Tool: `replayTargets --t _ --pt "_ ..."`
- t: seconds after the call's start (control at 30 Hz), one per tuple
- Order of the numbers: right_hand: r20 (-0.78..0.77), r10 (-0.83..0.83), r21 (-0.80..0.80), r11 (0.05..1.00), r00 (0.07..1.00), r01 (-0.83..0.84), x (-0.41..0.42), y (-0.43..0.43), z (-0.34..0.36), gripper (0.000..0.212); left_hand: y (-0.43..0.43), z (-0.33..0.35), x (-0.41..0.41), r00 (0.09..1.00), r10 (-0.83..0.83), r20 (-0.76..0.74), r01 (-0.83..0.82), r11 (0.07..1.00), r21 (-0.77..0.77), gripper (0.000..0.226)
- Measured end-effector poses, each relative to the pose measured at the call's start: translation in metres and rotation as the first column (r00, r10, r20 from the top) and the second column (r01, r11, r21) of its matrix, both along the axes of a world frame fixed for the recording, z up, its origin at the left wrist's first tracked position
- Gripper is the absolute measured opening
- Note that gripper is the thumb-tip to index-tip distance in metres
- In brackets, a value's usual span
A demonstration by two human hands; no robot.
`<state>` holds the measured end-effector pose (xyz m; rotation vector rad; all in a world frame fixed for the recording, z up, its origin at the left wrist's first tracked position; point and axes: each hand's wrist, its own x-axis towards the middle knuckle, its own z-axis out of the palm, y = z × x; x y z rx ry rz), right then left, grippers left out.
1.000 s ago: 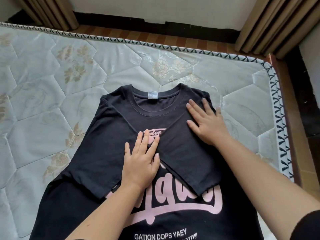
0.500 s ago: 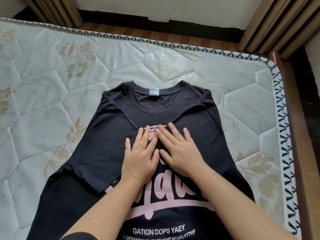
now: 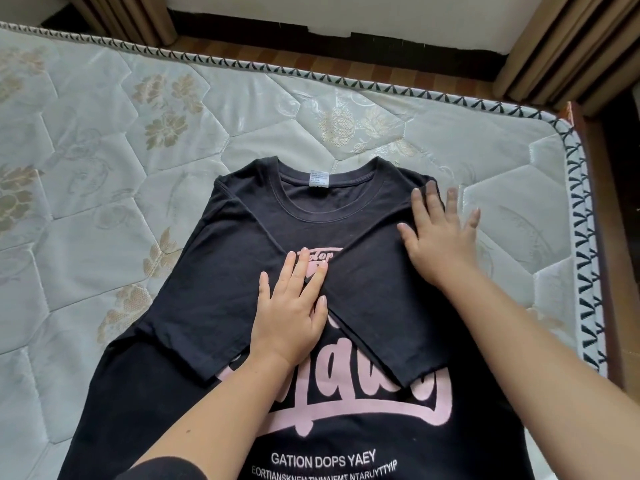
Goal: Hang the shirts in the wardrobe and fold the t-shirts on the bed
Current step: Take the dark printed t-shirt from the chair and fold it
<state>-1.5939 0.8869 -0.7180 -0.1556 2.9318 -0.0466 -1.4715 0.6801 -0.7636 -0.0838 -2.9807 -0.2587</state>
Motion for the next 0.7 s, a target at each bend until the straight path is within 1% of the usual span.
replayTargets --t 0.03,0.07,0.13,0.17,0.23,0.3,0.37,0.4,0.47,0.57,0.63,0.67,0.7 --pt "-0.043 0.052 -0.047 0.997 0.998 -0.054 0.011 -0.011 0.0 0.062 0.0 0.0 0.0 1.0 -0.001 -0.001 0.001 1.0 0.0 0.052" --pt "-0.083 0.142 -0.089 0.985 0.986 -0.15 0.026 -0.024 -0.001 0.064 0.0 -0.001 0.0 1.0 -0.005 -0.001 0.005 1.0 -0.001 0.052" --pt "-0.119 0.367 -0.113 0.918 0.923 -0.38 0.055 -0.049 -0.009 0.063 -0.001 -0.001 0.0 1.0 -0.012 -0.002 0.012 1.0 0.002 0.053" --pt "-0.094 0.428 -0.113 0.892 0.899 -0.437 0.066 -0.057 -0.014 0.061 -0.001 -0.002 -0.001 1.0 -0.015 -0.001 0.015 1.0 0.006 0.053" --pt "0.0 0.463 -0.123 0.88 0.886 -0.46 0.073 -0.058 -0.021 0.058 -0.001 -0.002 -0.001 1.0 -0.019 0.005 0.019 1.0 0.001 0.053" --pt "-0.024 0.435 -0.126 0.892 0.9 -0.435 0.06 -0.046 -0.02 0.061 -0.001 0.0 -0.001 1.0 -0.013 0.002 0.013 1.0 0.0 0.053" --pt "-0.038 0.331 -0.135 0.933 0.943 -0.333 0.038 -0.022 -0.018 0.069 0.0 0.0 0.0 1.0 -0.006 0.003 0.006 1.0 0.011 0.053" --pt "-0.031 0.256 -0.131 0.957 0.966 -0.258 0.028 -0.007 -0.018 0.067 0.0 0.001 0.0 1.0 -0.004 0.005 0.004 1.0 0.014 0.053" --pt "0.0 0.132 -0.083 0.988 0.991 -0.132 0.014 0.016 -0.016 0.058 0.0 0.0 0.0 1.0 0.0 0.01 0.0 1.0 0.018 0.053" --pt "0.044 0.002 -0.035 0.999 0.999 -0.001 0.01 0.032 -0.01 0.057 0.0 0.0 0.001 1.0 0.002 0.018 -0.002 1.0 0.018 0.053" --pt "0.049 -0.05 0.024 0.999 0.998 0.049 0.012 0.027 -0.006 0.059 0.001 0.001 0.0 1.0 0.004 0.024 -0.005 1.0 0.023 0.053" --pt "0.028 -0.048 0.025 0.999 0.998 0.047 0.016 0.017 -0.004 0.061 0.0 0.001 0.0 1.0 0.006 0.027 -0.007 1.0 0.024 0.053" --pt "-0.009 -0.015 -0.012 1.0 1.0 0.014 0.025 0.004 -0.002 0.061 0.0 0.001 0.0 1.0 0.007 0.029 -0.008 1.0 0.021 0.053"
